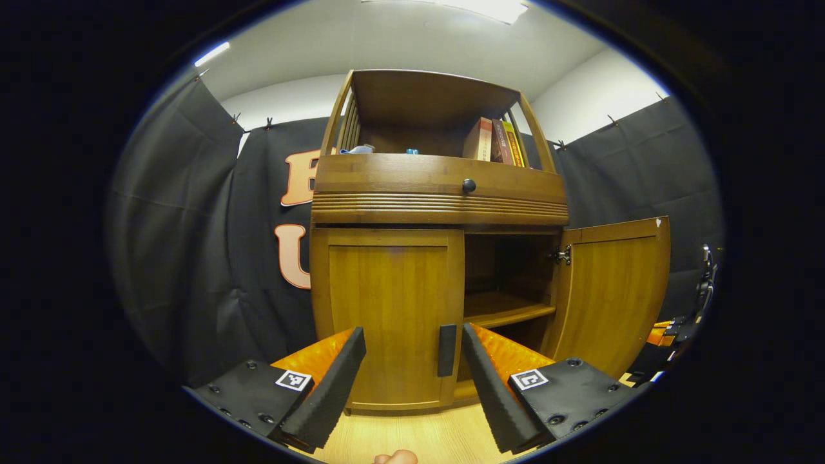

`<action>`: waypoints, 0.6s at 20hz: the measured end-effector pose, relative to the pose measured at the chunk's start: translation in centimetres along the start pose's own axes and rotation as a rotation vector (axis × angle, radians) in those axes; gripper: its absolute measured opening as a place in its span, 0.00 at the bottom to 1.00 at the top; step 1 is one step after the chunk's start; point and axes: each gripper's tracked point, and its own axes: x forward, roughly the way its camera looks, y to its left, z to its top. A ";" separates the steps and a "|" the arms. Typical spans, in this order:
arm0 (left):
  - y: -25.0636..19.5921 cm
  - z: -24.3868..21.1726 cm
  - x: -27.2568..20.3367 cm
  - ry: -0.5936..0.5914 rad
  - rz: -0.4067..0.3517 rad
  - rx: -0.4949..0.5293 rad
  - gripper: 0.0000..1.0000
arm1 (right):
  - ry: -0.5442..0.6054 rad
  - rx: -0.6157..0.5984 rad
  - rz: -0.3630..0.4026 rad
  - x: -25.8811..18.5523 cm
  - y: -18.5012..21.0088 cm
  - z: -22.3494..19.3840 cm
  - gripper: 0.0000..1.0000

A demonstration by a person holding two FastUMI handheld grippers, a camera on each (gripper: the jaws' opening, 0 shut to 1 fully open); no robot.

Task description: Open the right door of the double-door shoe cabinet with the right hand, and open the left door with the left hand.

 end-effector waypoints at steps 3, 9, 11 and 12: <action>-0.8 -0.9 0.7 0.008 -0.009 0.006 0.95 | -0.010 0.015 0.011 -0.9 0.2 0.5 0.22; -2.0 -3.5 3.6 0.035 -0.020 0.005 0.95 | -0.043 -0.055 -0.033 -2.3 0.0 2.1 0.15; -2.0 -4.6 4.8 0.044 -0.017 -0.004 0.95 | -0.048 -0.032 -0.031 -2.5 0.0 2.4 0.07; -2.0 -5.2 5.4 0.049 -0.013 -0.011 0.95 | -0.047 -0.010 -0.026 -2.6 0.1 2.4 0.20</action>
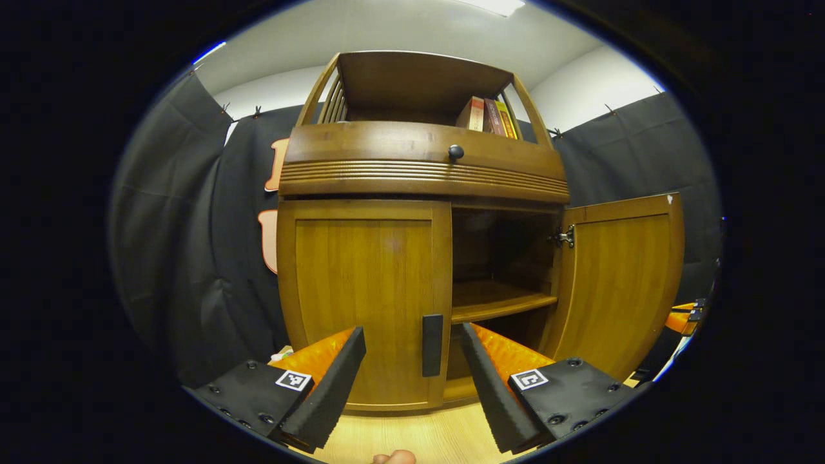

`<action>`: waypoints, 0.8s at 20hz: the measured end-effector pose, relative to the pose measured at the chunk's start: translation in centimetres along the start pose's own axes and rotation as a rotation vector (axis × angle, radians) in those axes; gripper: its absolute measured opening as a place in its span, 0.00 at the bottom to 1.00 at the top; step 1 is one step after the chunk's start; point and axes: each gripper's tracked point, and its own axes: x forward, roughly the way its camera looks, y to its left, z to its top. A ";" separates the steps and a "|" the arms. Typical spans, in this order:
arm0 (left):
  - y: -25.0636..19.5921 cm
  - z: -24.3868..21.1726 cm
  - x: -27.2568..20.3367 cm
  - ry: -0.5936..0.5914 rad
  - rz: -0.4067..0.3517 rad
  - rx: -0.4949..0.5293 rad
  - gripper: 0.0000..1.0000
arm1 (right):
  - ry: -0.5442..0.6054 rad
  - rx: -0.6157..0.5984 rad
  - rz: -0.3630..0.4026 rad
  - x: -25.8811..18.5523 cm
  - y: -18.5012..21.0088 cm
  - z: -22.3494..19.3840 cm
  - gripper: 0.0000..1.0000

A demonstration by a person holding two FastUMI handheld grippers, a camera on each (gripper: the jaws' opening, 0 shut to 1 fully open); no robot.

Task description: Open the right door of the double-door shoe cabinet with the right hand, and open the left door with the left hand.

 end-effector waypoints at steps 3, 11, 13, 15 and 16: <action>-0.4 -1.8 1.9 0.024 -0.009 -0.022 0.95 | 0.000 0.060 -0.023 0.1 -1.0 0.3 0.30; -1.9 -4.1 5.9 0.023 -0.015 0.007 0.94 | -0.026 0.072 -0.078 -1.1 -2.8 2.2 0.58; -2.3 -4.5 6.9 0.019 -0.018 0.016 0.94 | -0.033 0.068 -0.096 -1.3 -3.1 2.6 0.71; -2.3 -4.8 7.7 0.017 -0.007 0.031 0.95 | -0.039 0.065 -0.109 -1.4 -3.3 2.9 0.83; -2.4 -5.1 8.2 0.022 0.001 0.031 0.95 | -0.041 0.063 -0.115 -1.4 -3.4 3.1 0.89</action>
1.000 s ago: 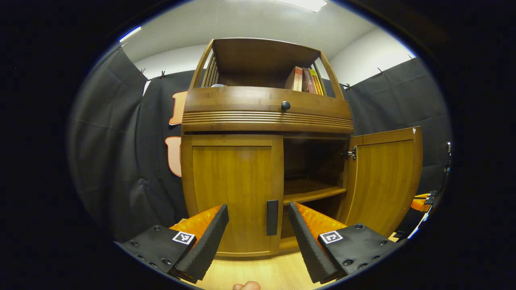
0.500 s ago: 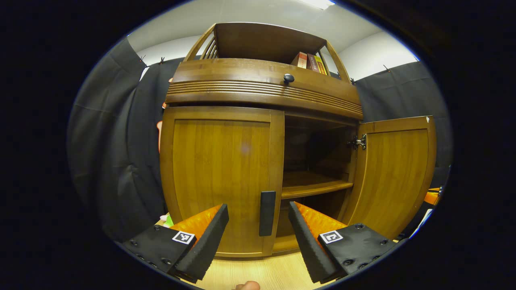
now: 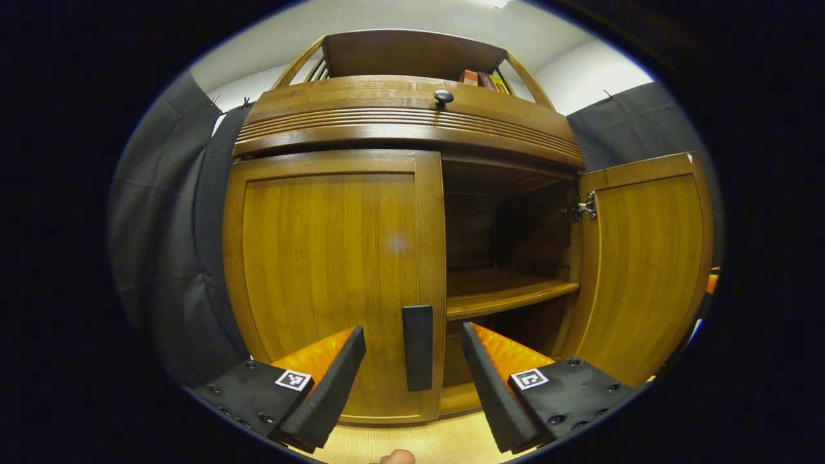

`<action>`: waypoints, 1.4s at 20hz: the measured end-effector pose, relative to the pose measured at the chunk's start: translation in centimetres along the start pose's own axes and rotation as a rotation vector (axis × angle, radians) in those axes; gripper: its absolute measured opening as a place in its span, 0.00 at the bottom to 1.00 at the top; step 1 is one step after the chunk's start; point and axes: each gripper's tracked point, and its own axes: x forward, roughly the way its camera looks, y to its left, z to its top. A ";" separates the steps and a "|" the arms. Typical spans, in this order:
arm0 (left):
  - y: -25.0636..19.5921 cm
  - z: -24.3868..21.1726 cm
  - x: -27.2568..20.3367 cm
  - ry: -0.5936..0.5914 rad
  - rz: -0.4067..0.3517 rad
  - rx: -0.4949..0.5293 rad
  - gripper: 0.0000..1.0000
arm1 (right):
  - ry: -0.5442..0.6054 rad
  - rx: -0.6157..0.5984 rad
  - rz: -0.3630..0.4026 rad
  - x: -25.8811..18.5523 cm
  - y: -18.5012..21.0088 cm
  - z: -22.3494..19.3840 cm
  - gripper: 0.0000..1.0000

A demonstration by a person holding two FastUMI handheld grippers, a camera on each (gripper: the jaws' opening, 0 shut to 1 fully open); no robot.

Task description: Open the right door of the double-door shoe cabinet with the right hand, and open the left door with the left hand.

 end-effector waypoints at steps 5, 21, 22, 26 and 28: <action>0.0 -1.4 3.1 0.013 0.003 -0.005 0.95 | -0.011 -0.014 -0.022 -0.1 -0.4 0.7 0.89; -0.3 -4.6 6.6 0.074 -0.023 -0.047 0.47 | -0.023 -0.039 -0.041 -0.8 -0.5 1.1 0.91; -0.3 -4.7 6.4 0.080 -0.016 -0.036 0.41 | -0.023 -0.041 -0.041 -0.9 -0.5 1.1 0.91; -0.1 -4.8 5.4 0.100 0.024 -0.023 0.33 | -0.021 -0.046 -0.030 -1.3 0.1 1.2 0.91; -0.4 -4.7 4.4 0.095 0.016 -0.027 0.33 | -0.022 -0.048 -0.024 -1.6 0.5 1.3 0.91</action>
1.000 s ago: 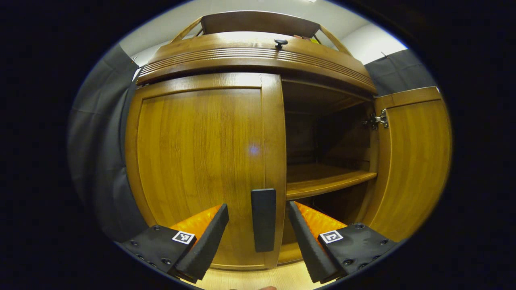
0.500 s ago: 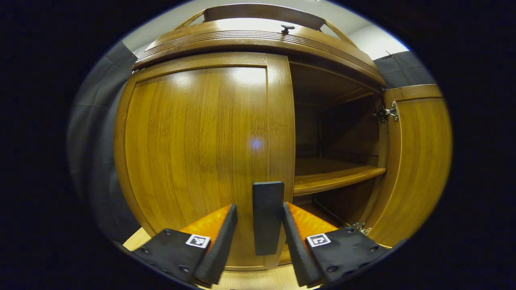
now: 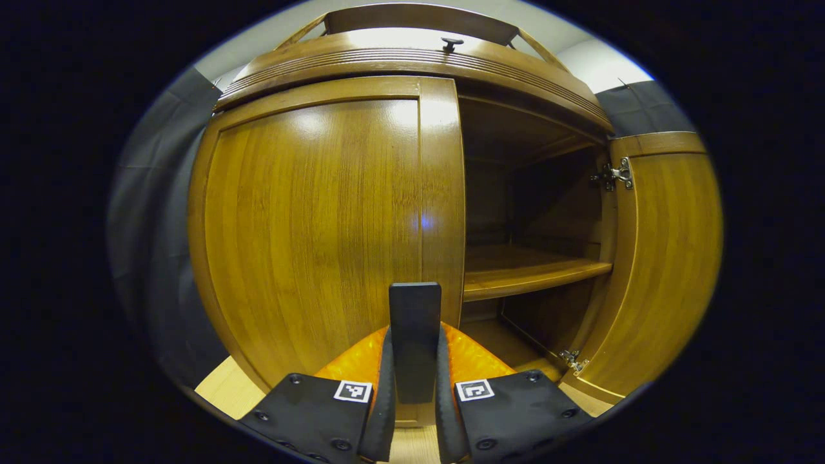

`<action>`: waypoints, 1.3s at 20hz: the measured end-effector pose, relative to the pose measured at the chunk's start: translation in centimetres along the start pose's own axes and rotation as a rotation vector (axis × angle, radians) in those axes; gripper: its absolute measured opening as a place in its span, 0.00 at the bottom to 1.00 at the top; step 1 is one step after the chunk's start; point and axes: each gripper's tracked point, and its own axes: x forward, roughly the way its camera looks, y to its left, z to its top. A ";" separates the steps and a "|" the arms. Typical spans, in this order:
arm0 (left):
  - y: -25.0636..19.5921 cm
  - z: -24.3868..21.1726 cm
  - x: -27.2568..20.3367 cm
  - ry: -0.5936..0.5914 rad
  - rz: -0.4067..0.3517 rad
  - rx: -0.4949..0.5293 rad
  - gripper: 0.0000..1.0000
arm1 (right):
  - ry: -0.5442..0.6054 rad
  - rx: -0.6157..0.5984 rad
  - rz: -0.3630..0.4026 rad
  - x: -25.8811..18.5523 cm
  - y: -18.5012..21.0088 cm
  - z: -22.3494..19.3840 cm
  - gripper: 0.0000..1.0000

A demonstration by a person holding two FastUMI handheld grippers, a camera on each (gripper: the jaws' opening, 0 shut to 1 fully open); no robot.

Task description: Open the right door of the double-door shoe cabinet with the right hand, and open the left door with the left hand.

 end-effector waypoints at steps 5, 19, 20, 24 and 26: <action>0.3 -0.2 -3.2 -0.005 -0.044 -0.006 0.34 | -0.001 0.014 0.024 -0.4 1.4 0.5 0.91; 2.9 -0.7 -11.5 -0.035 -0.086 0.001 0.32 | -0.005 0.010 0.103 -1.9 6.3 1.1 0.91; 3.2 -0.7 -12.1 -0.037 -0.090 0.000 0.32 | -0.005 0.011 0.107 -1.9 6.5 1.1 0.91; 5.1 -0.6 -14.5 -0.031 -0.094 -0.002 0.34 | -0.003 0.019 0.126 -2.1 7.6 1.2 0.91; 5.8 -0.8 -15.5 -0.031 -0.092 0.000 0.34 | -0.004 0.015 0.137 -2.0 8.2 1.1 0.91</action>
